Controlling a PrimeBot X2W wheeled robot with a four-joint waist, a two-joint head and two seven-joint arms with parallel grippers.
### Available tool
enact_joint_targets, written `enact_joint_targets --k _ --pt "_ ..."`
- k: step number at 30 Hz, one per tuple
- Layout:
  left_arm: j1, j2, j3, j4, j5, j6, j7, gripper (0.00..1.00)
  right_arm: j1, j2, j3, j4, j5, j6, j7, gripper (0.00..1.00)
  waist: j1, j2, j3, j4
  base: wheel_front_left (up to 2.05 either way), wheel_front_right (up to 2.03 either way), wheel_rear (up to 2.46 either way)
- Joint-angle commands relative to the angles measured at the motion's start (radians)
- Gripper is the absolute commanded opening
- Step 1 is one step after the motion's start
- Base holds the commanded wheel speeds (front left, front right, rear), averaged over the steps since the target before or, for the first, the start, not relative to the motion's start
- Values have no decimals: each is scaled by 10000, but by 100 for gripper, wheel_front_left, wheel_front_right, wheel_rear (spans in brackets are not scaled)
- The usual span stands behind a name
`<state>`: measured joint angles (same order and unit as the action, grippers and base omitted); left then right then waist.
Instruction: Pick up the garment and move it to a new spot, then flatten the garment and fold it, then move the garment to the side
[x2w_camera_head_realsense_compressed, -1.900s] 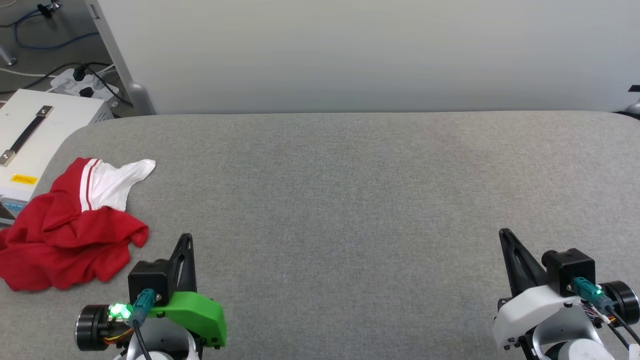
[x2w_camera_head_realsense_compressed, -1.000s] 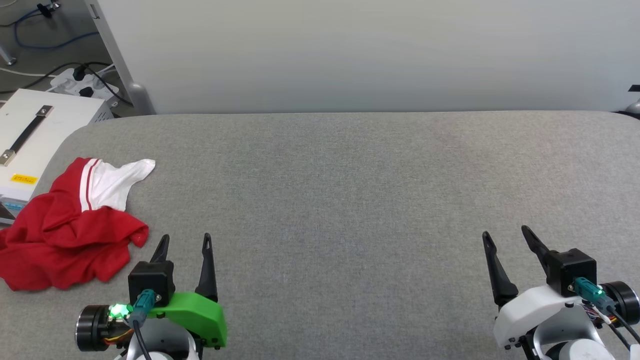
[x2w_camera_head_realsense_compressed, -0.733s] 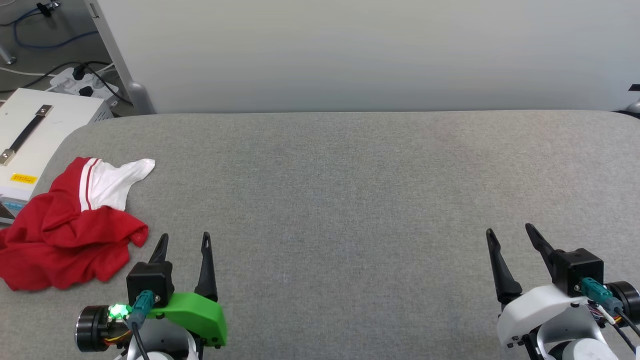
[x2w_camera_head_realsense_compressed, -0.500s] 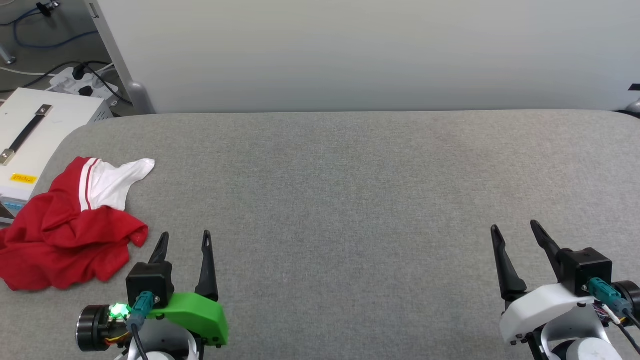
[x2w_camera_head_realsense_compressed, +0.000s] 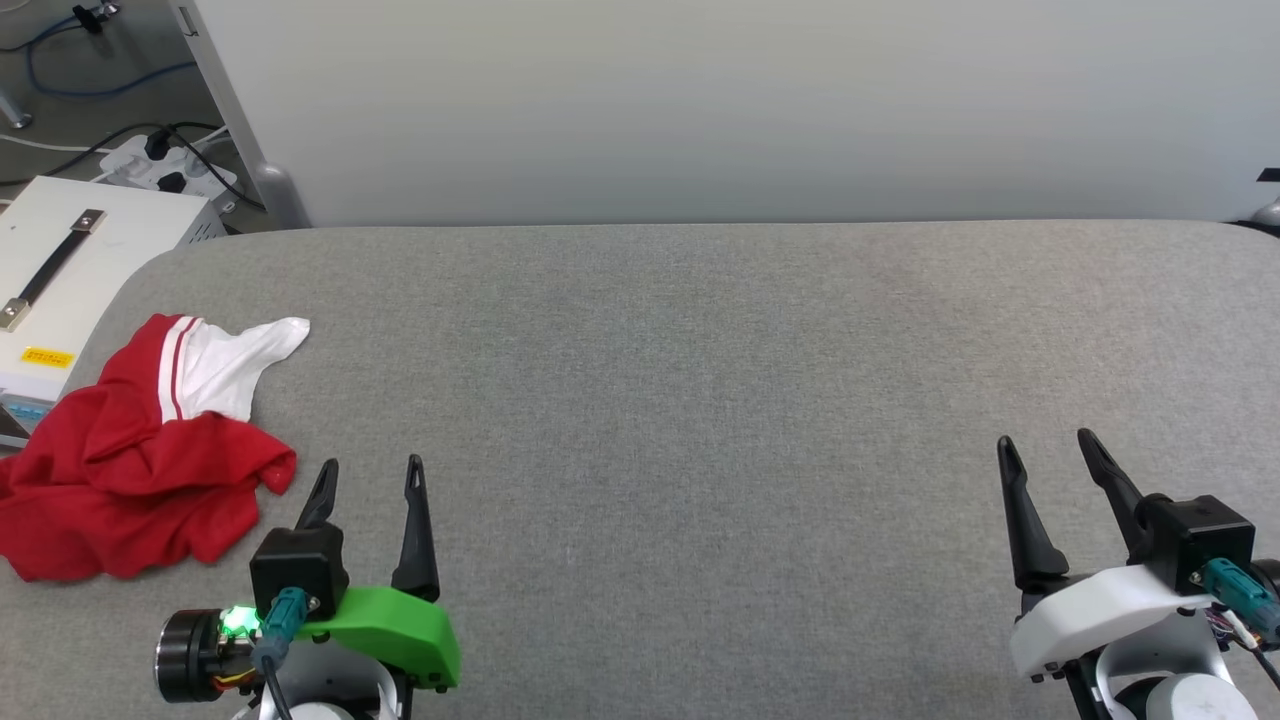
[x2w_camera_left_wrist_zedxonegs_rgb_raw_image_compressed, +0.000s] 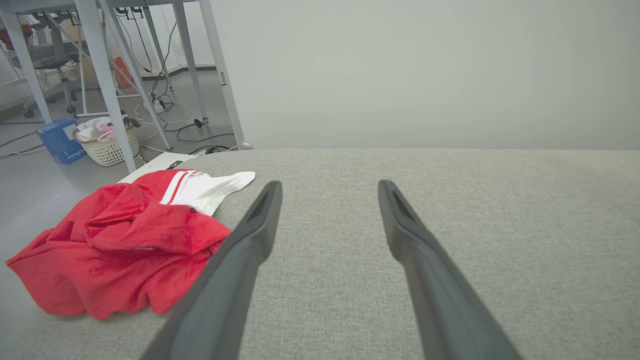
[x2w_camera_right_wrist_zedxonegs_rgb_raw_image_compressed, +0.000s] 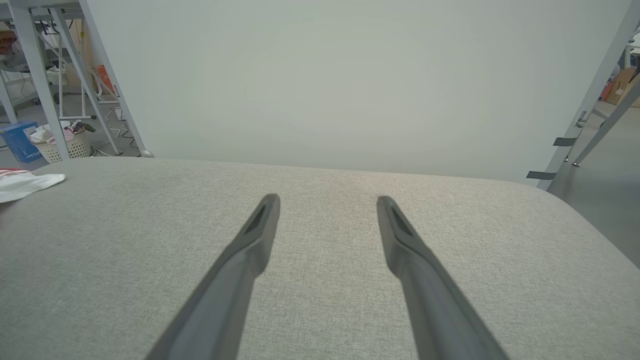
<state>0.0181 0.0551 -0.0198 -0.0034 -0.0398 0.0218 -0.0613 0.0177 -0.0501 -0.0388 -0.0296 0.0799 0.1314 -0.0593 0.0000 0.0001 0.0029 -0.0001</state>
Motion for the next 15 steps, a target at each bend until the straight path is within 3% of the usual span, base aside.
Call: enact_joint_targets --k 1,15 --pt "-111 -13 -12 -23 -107 71 -98 100 68 0 -59 -107 108 -2 -144 100 0 -1 -4 1 0 0 0" --pt "-120 -19 -110 -23 -205 149 -387 100 163 0 -188 -249 293 -3 -429 100 0 -1 -7 -10 0 0 0"
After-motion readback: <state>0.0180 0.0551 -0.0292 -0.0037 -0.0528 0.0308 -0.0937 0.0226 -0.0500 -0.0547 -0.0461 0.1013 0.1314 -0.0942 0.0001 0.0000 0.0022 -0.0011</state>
